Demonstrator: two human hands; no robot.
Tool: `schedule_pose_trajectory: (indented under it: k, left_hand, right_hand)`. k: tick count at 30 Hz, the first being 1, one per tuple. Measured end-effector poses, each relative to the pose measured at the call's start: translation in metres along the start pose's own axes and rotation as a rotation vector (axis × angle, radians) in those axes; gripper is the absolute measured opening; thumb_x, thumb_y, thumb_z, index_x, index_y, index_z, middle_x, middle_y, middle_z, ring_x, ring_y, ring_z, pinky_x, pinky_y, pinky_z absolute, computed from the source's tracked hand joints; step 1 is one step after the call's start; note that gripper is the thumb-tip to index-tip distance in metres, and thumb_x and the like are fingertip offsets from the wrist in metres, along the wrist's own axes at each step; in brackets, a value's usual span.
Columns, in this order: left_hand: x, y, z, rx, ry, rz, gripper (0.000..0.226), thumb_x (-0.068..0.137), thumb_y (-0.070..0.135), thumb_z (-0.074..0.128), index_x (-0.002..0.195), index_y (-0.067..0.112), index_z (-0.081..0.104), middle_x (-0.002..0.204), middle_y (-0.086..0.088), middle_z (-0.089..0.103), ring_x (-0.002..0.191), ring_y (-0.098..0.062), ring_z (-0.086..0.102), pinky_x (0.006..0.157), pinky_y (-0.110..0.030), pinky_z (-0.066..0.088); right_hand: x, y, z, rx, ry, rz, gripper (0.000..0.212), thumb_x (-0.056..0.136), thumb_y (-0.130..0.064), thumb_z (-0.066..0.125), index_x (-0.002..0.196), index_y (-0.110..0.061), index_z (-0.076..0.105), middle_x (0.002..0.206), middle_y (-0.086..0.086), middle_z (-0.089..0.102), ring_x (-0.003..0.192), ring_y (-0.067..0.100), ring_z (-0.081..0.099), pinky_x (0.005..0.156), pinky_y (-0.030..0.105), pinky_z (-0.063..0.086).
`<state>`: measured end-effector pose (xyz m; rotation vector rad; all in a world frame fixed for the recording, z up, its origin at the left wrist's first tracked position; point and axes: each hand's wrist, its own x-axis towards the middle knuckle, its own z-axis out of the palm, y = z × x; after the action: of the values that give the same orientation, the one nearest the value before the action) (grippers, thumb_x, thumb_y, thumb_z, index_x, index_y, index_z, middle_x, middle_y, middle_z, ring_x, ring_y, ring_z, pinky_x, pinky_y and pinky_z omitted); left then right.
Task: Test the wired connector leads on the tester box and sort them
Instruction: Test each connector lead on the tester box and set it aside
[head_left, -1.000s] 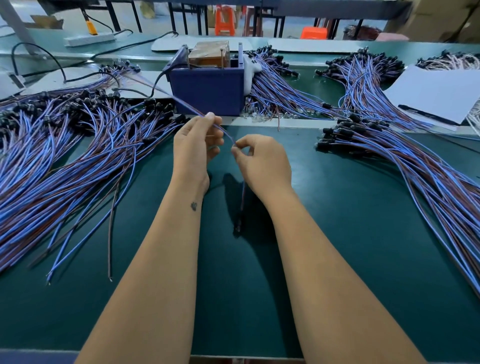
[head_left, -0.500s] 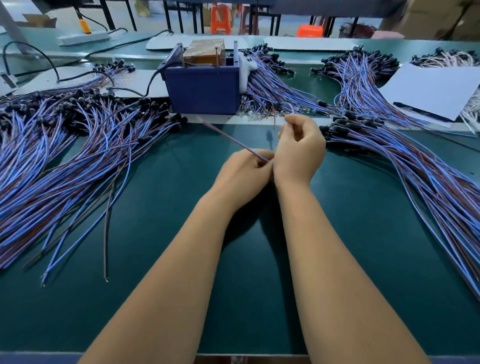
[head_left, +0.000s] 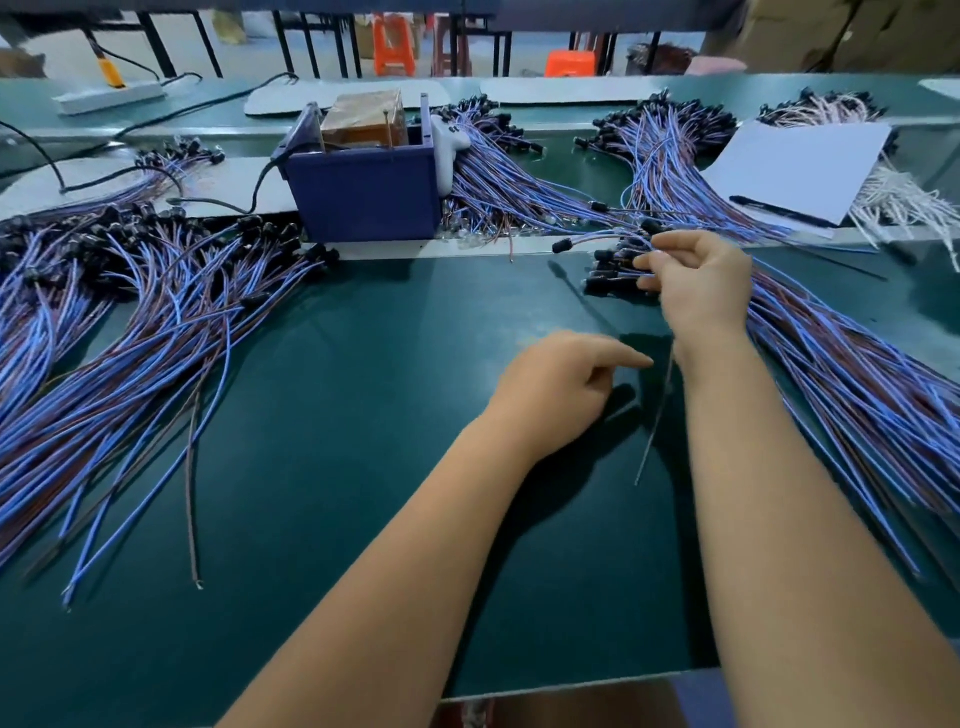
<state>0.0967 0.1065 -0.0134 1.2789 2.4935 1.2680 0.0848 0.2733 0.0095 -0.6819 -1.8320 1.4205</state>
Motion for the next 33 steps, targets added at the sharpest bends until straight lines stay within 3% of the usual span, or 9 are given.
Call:
schedule_pose_trajectory:
  k: [7, 10, 14, 16, 19, 22, 26, 30, 33]
  left_hand:
    - [0.013, 0.036, 0.043, -0.022, -0.115, 0.014, 0.034, 0.09, 0.01, 0.054, 0.115, 0.022, 0.073, 0.111, -0.007, 0.072, 0.111, -0.027, 0.057, 0.096, -0.037, 0.043]
    - [0.016, 0.046, 0.051, 0.027, -0.109, 0.009, 0.034, 0.082, 0.018, 0.044, 0.099, 0.017, 0.074, 0.096, -0.008, 0.071, 0.102, -0.031, 0.056, 0.085, -0.035, 0.039]
    - [0.017, 0.042, 0.042, 0.051, 0.04, -0.156, 0.047, 0.072, 0.025, 0.032, 0.094, 0.024, 0.074, 0.096, 0.0, 0.073, 0.101, -0.025, 0.06, 0.092, -0.035, 0.039]
    - [0.017, 0.029, 0.03, -0.1, 0.165, -0.279, 0.038, 0.081, 0.02, 0.039, 0.093, 0.025, 0.075, 0.095, 0.001, 0.074, 0.097, -0.024, 0.064, 0.092, -0.034, 0.046]
    - [0.015, 0.012, 0.008, -0.177, 0.317, -0.372, 0.025, 0.085, 0.01, 0.045, 0.073, 0.019, 0.064, 0.079, 0.0, 0.068, 0.083, -0.026, 0.059, 0.067, -0.031, 0.042]
    - [0.01, -0.002, -0.014, -0.187, 0.516, -0.483, 0.028, 0.083, 0.006, 0.042, 0.058, 0.018, 0.04, 0.059, 0.004, 0.045, 0.069, -0.029, 0.042, 0.063, -0.034, 0.026]
    - [0.001, -0.02, -0.042, -0.36, 0.723, -0.573, 0.028, 0.08, 0.002, 0.039, 0.056, 0.017, 0.042, 0.052, 0.007, 0.043, 0.058, -0.02, 0.037, 0.057, -0.034, 0.03]
    - [-0.011, -0.04, -0.071, -0.267, 0.738, -0.628, 0.024, 0.081, 0.005, 0.042, 0.069, 0.015, 0.061, 0.064, 0.005, 0.059, 0.065, -0.019, 0.05, 0.06, -0.032, 0.039]
    - [-0.012, -0.057, -0.089, -0.093, 0.733, -0.62, 0.028, 0.086, 0.009, 0.047, 0.092, 0.024, 0.07, 0.11, 0.002, 0.067, 0.096, -0.016, 0.061, 0.073, -0.024, 0.039]
  right_hand:
    - [0.017, 0.01, -0.046, -0.55, 0.112, 0.076, 0.023, 0.082, -0.007, 0.055, 0.088, -0.026, 0.068, 0.099, 0.005, 0.074, 0.097, 0.028, 0.065, 0.086, 0.037, 0.052]
    - [0.009, 0.014, -0.047, -0.668, 0.154, 0.086, 0.029, 0.084, -0.007, 0.051, 0.097, -0.023, 0.071, 0.109, 0.008, 0.071, 0.111, 0.035, 0.057, 0.098, 0.041, 0.043]
    - [-0.006, 0.008, -0.032, -0.738, 0.206, 0.025, 0.034, 0.086, -0.013, 0.048, 0.111, -0.023, 0.068, 0.122, 0.009, 0.062, 0.12, 0.036, 0.045, 0.097, 0.039, 0.035]
    - [-0.015, 0.001, -0.014, -0.728, 0.178, -0.056, 0.034, 0.086, -0.013, 0.047, 0.113, -0.023, 0.067, 0.123, 0.008, 0.062, 0.119, 0.033, 0.047, 0.095, 0.037, 0.036]
    - [-0.033, -0.014, 0.026, -0.584, -0.039, -0.139, 0.032, 0.087, -0.009, 0.047, 0.109, -0.019, 0.068, 0.115, 0.007, 0.066, 0.111, 0.03, 0.054, 0.087, 0.032, 0.04]
    - [-0.053, -0.029, 0.07, -0.351, -0.233, -0.092, 0.026, 0.088, -0.007, 0.048, 0.101, -0.015, 0.069, 0.1, 0.006, 0.071, 0.098, 0.025, 0.062, 0.078, 0.028, 0.043]
    - [-0.077, -0.041, 0.118, -0.111, -0.317, 0.024, 0.02, 0.09, -0.011, 0.049, 0.09, -0.009, 0.068, 0.089, 0.012, 0.071, 0.09, 0.03, 0.063, 0.079, 0.038, 0.049]
    - [-0.1, -0.031, 0.142, -0.158, -0.436, -0.01, 0.021, 0.092, -0.017, 0.047, 0.086, -0.012, 0.067, 0.087, 0.003, 0.069, 0.085, 0.027, 0.061, 0.068, 0.034, 0.045]
    - [-0.102, -0.023, 0.143, -0.181, -0.467, -0.094, 0.018, 0.091, -0.017, 0.048, 0.089, -0.022, 0.065, 0.086, -0.004, 0.067, 0.083, 0.019, 0.059, 0.068, 0.029, 0.042]
